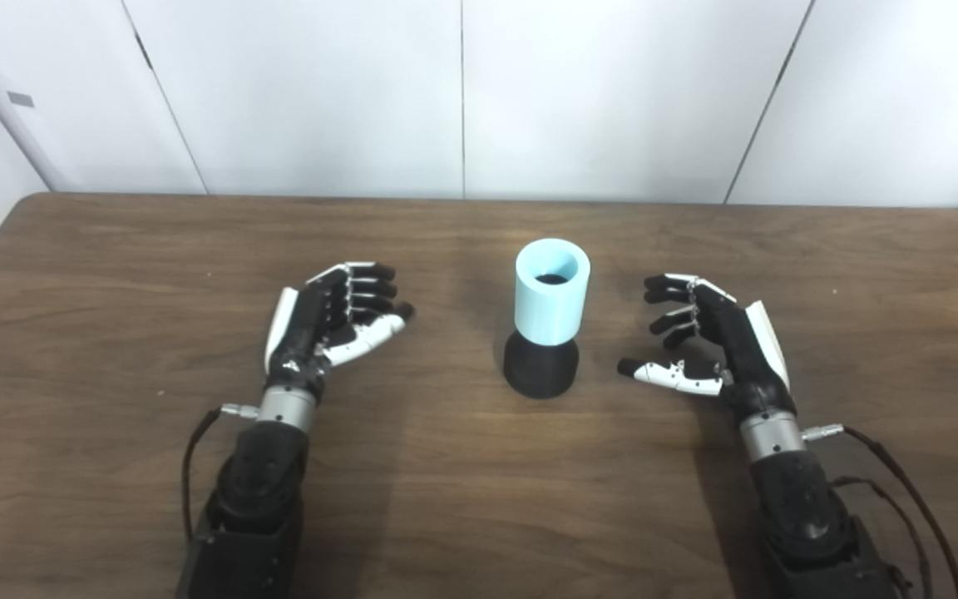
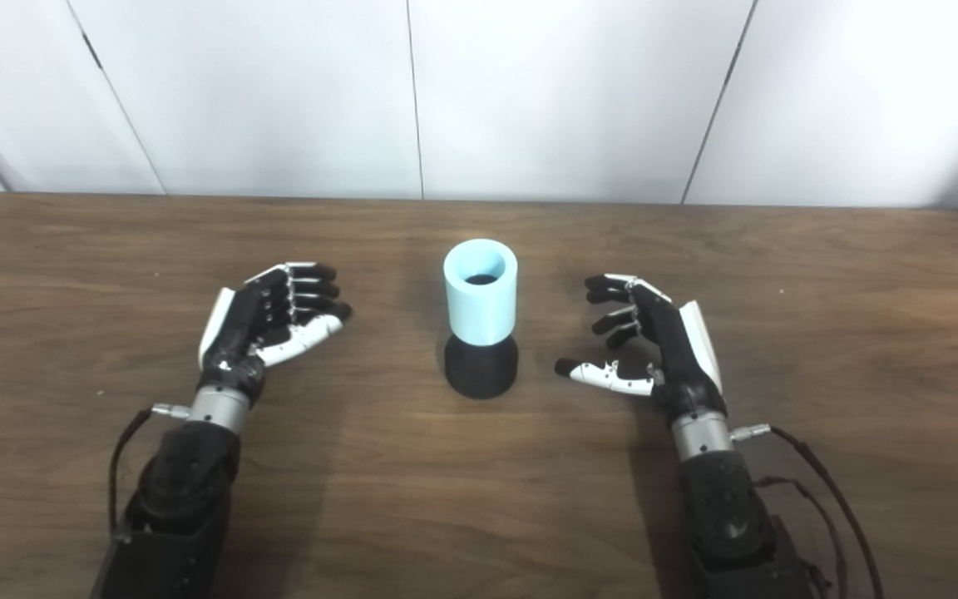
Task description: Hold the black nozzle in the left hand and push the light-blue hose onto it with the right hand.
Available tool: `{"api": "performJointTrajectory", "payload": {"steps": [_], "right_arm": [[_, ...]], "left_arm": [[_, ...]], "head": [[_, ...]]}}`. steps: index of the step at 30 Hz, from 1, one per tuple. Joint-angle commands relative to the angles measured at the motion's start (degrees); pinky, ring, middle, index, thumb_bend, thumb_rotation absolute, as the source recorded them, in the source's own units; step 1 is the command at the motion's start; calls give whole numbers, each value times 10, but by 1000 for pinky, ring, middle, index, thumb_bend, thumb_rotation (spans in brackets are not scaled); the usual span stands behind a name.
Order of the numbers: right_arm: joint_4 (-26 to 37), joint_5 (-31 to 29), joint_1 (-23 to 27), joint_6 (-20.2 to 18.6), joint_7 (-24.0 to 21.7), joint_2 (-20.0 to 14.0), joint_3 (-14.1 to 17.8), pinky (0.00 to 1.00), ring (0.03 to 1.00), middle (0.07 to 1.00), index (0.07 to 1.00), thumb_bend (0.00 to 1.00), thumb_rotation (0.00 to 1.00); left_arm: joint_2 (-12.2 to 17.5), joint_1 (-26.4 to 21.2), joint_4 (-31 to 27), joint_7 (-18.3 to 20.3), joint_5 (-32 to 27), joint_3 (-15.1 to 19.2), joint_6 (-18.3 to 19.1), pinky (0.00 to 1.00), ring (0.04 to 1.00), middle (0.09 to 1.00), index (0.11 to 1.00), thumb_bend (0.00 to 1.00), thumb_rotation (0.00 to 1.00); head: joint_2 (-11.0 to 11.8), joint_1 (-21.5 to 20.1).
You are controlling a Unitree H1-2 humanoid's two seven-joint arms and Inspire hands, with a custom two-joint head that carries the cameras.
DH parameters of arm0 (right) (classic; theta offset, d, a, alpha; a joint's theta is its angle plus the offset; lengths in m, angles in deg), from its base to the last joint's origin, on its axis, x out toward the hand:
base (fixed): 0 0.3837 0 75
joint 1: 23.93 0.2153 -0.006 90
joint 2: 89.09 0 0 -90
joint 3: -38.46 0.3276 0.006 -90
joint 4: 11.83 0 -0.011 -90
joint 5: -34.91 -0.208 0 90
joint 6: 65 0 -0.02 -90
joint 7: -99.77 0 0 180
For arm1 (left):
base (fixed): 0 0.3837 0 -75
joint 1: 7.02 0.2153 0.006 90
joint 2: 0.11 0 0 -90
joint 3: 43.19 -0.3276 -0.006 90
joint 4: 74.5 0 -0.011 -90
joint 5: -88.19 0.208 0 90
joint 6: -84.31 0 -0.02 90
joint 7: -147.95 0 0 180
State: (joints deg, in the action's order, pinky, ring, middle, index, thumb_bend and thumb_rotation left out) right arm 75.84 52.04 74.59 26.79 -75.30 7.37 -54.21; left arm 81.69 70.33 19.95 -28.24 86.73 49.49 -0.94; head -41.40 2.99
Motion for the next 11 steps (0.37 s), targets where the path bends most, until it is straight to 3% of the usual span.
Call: {"api": "performJointTrajectory", "payload": {"steps": [1,5,11], "right_arm": [[20,-6,6,15,9,3,9,424,527,674,693,756,5],[30,-1,2,4,9,8,12,427,542,680,695,748,24],[28,0,-4,8,12,10,16,449,561,688,703,739,39]], "left_arm": [[3,-3,1,29,-48,11,15,380,482,474,516,517,0],[6,-3,14,53,-79,15,16,396,487,481,508,518,0],[17,2,35,63,-66,3,-11,420,515,485,512,518,0]], "head": [[2,-2],[6,-4],[30,-18]]}}
